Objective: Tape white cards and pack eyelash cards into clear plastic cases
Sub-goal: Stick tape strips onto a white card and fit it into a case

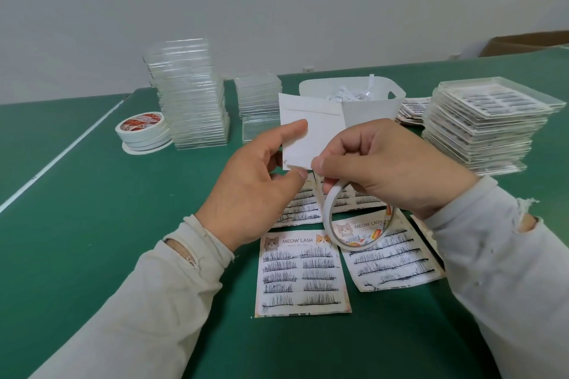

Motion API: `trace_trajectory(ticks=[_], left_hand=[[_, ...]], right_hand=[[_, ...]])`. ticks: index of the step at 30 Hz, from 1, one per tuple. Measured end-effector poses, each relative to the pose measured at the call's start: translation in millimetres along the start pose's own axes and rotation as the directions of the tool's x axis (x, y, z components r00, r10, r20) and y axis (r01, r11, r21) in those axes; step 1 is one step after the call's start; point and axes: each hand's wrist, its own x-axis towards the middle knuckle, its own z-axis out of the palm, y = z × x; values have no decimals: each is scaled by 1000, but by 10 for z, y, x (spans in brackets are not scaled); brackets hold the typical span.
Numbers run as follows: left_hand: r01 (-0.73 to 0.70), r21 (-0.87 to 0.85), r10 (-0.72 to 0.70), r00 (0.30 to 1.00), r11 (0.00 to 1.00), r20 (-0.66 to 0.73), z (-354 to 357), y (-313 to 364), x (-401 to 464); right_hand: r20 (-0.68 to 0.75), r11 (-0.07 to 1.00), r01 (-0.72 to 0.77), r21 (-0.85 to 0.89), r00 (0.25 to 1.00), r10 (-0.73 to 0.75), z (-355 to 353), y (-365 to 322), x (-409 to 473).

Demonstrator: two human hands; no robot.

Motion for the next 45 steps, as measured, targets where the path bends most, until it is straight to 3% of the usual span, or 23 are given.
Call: trace_trajectory(ticks=[14,45], left_hand=[[-6,22,6,1000,1000,24,14,33,-18],[-13,30,12,999,999,39,17,10,-13]], right_hand=[[-69,986,-19,-164,998,7,6,-10,6],[-133,985,-74,-153,990,54,41,-45,0]])
